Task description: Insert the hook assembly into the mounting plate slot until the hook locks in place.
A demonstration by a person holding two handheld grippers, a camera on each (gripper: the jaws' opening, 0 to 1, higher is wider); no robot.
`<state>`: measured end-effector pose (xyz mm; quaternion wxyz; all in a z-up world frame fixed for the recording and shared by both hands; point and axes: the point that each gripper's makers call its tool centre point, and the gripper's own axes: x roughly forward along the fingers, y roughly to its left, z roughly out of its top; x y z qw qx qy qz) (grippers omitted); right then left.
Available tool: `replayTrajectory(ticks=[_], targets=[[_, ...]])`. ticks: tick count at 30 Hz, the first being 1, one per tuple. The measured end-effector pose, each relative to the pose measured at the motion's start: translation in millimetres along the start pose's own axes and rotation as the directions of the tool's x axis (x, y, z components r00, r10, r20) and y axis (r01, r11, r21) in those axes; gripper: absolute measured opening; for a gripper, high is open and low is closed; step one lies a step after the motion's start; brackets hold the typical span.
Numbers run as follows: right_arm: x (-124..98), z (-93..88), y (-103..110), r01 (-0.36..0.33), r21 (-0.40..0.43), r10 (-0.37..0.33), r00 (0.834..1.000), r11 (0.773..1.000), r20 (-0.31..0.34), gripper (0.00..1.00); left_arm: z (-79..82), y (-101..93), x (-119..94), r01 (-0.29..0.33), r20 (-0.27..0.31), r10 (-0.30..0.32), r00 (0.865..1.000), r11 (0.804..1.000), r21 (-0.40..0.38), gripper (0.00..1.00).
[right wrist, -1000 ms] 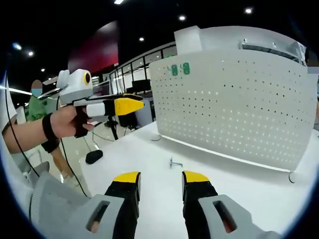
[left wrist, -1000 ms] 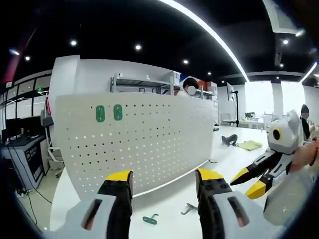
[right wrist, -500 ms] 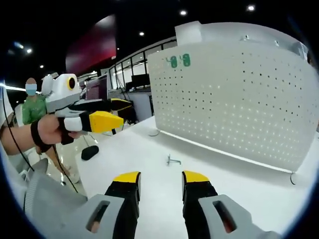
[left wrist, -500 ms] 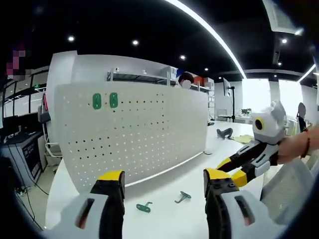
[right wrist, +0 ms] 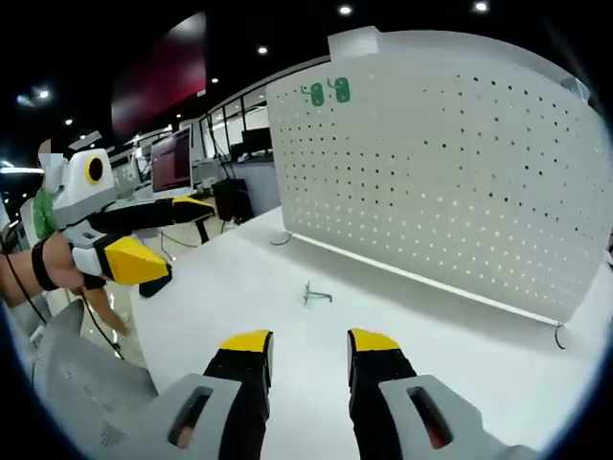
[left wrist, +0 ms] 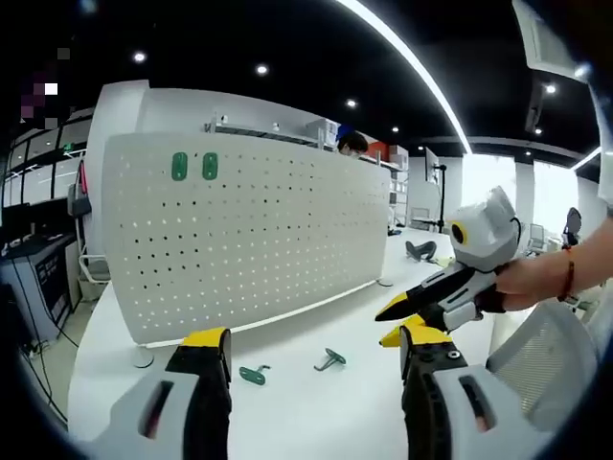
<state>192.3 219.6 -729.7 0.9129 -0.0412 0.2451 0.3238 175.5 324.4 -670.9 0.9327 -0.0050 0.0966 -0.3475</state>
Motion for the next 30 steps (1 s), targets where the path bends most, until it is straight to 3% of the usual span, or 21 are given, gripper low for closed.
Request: replayTrajectory(ticks=[13,30], targets=[[16.9,-18.0,-12.1,0.035,0.004,-0.034,0.997,0.999,-0.068,0.30,-13.4,-2.1,-1.4,0.018,-0.009,-0.019,1.000,0.998,-0.056,0.75],[40.4,-34.0,-23.7,0.051,0.006,-0.050,0.987,0.999,-0.151,0.28,-19.8,-1.9,-6.4,0.044,-0.019,-0.045,0.999,0.997,-0.067,0.74]])
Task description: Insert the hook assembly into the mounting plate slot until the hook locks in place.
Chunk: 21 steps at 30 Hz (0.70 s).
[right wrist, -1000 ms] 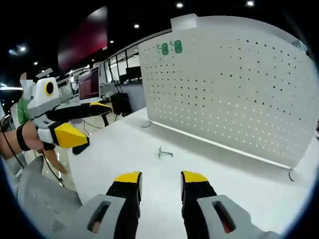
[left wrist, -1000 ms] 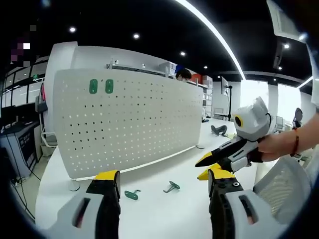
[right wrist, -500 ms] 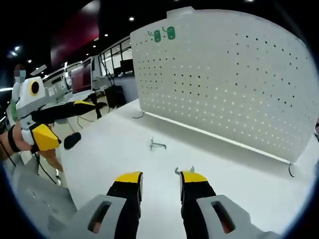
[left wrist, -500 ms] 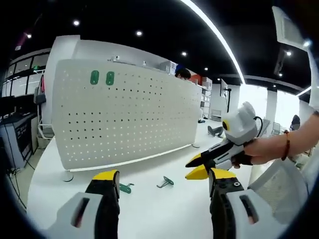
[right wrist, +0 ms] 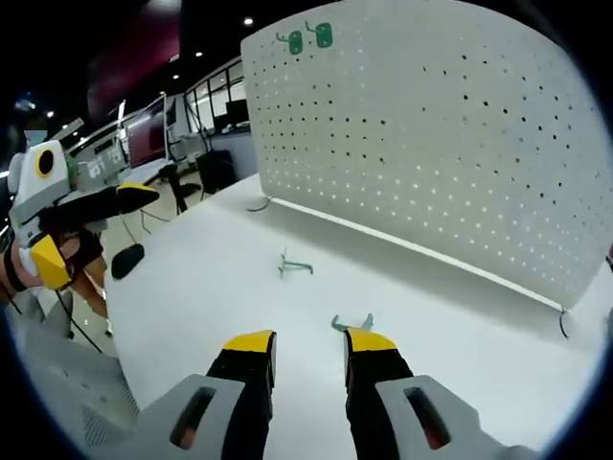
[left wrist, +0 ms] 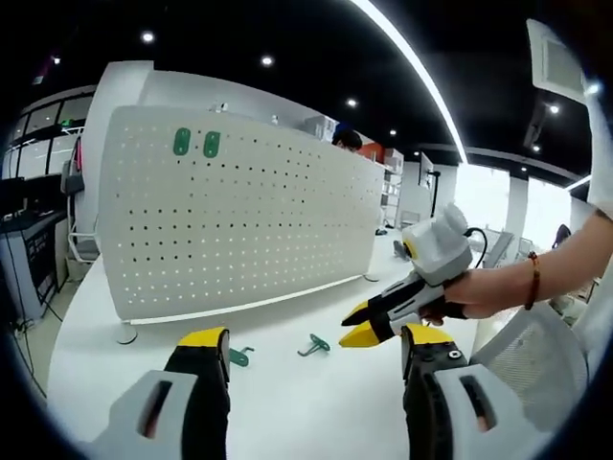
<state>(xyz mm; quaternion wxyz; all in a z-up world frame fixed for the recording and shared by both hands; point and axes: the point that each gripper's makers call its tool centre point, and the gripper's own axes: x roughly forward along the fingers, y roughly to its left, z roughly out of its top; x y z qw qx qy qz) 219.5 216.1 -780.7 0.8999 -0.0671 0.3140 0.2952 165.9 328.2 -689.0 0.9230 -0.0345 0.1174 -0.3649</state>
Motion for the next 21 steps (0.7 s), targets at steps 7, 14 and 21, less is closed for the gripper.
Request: replayTrajectory(ticks=[7,14,21], targets=[[7.1,-2.8,-5.6,0.003,0.000,-0.003,1.000,1.000,-0.021,0.27,-0.8,-2.5,1.2,0.022,0.008,-0.022,1.000,1.000,-0.011,0.76],[16.7,-4.2,-10.8,0.000,0.016,0.001,0.999,1.000,-0.034,0.26,-5.4,0.1,1.2,0.017,0.001,-0.017,1.000,1.000,-0.019,0.73],[25.1,-12.2,-18.4,0.021,0.027,-0.019,0.998,0.999,-0.067,0.25,-8.1,6.1,-0.1,0.018,0.002,-0.018,1.000,1.000,-0.009,0.72]])
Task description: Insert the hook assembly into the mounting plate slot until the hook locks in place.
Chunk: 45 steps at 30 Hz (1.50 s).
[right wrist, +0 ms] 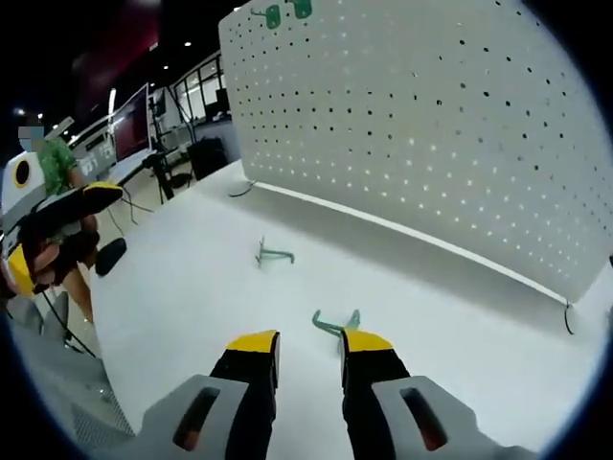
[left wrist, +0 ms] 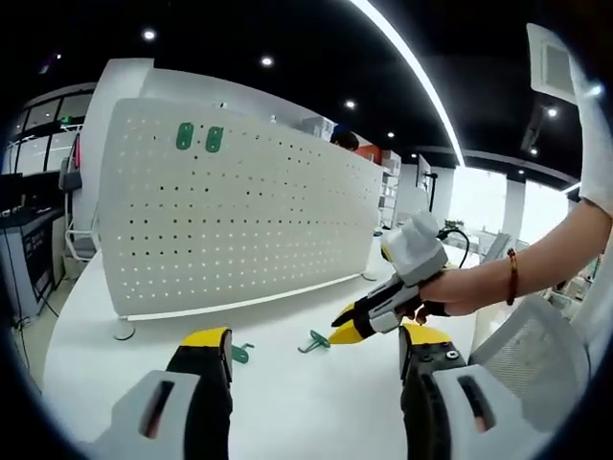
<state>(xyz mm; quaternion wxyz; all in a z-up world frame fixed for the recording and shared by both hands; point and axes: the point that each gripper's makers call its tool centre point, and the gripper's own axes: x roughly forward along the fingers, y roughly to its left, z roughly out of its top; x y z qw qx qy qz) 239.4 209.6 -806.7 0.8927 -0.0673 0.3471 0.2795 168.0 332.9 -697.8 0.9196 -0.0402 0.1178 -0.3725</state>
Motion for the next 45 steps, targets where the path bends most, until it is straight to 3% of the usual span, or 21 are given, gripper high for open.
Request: replayTrajectory(ticks=[8,25,45], targets=[[10.1,-10.0,-8.8,0.033,0.010,-0.033,0.998,0.999,-0.054,0.19,-3.5,5.8,1.0,-0.005,0.002,0.005,1.000,1.000,-0.002,0.70],[28.0,-21.4,-20.5,0.069,0.026,-0.066,0.991,0.997,-0.119,0.17,-6.8,10.9,-0.6,-0.019,-0.001,0.019,1.000,1.000,-0.014,0.68],[35.1,-26.5,-28.4,0.087,0.062,-0.077,0.986,0.994,-0.147,0.07,-9.0,9.9,-2.3,-0.031,-0.009,0.031,0.999,0.999,-0.020,0.67]])
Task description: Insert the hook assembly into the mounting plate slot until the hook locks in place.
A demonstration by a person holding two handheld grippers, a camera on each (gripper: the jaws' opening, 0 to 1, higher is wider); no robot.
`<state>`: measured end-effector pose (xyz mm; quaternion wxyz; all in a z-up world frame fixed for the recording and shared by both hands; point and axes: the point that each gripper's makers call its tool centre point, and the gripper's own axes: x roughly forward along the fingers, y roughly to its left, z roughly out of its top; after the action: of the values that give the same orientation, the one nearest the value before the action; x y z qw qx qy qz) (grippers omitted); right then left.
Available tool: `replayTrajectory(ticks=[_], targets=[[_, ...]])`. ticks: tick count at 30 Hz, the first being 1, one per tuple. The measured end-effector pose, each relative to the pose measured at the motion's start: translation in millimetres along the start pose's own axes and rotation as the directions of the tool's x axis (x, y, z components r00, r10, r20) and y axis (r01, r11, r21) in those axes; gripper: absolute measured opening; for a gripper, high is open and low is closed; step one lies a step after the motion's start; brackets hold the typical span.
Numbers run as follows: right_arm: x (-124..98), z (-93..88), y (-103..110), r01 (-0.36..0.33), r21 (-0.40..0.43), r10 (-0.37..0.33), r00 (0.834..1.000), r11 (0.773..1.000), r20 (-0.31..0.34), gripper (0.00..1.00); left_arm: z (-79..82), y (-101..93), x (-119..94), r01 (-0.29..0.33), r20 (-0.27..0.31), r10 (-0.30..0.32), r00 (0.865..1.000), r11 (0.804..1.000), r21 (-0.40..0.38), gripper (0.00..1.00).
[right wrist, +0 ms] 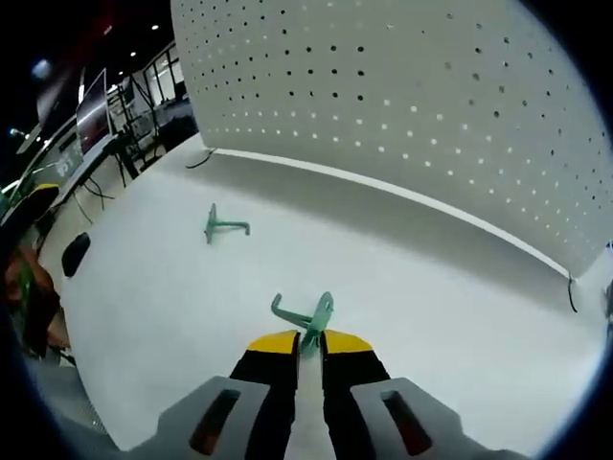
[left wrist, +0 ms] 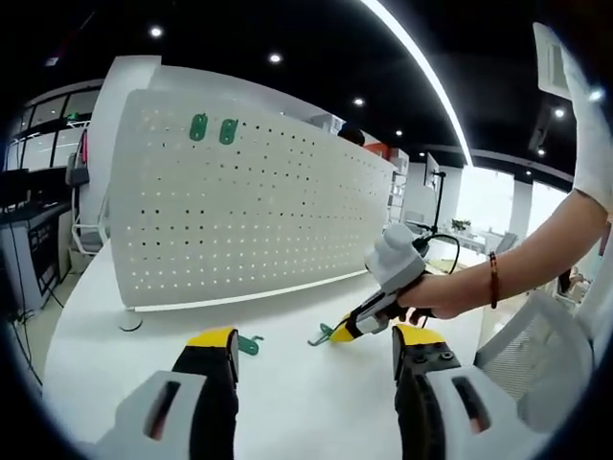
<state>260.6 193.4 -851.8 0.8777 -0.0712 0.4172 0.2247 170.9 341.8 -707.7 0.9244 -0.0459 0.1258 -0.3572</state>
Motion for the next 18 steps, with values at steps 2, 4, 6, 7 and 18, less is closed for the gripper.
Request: replayTrajectory(ticks=[2,4,6,7,18], targets=[[0.5,0.6,-1.2,0.005,0.000,-0.005,1.000,1.000,0.004,0.06,-1.7,-0.1,0.4,-0.003,-0.010,0.004,1.000,1.000,0.002,0.67],[0.3,1.9,-1.0,0.005,0.007,-0.005,1.000,1.000,0.011,0.06,-2.3,-0.4,0.4,-0.004,-0.013,0.004,1.000,1.000,0.004,0.66],[0.8,1.5,-0.6,0.004,0.001,-0.004,1.000,1.000,0.007,0.05,-2.0,-1.0,0.1,-0.003,-0.011,0.003,1.000,1.000,0.005,0.66],[1.1,1.3,-1.2,0.007,-0.001,-0.007,1.000,1.000,0.005,0.05,-2.1,-1.0,0.0,-0.004,-0.012,0.004,1.000,1.000,0.005,0.66],[-11.3,7.2,1.4,0.005,0.023,-0.006,0.999,1.000,0.036,0.02,0.8,-7.2,0.0,0.003,-0.009,-0.003,1.000,1.000,0.005,0.66]])
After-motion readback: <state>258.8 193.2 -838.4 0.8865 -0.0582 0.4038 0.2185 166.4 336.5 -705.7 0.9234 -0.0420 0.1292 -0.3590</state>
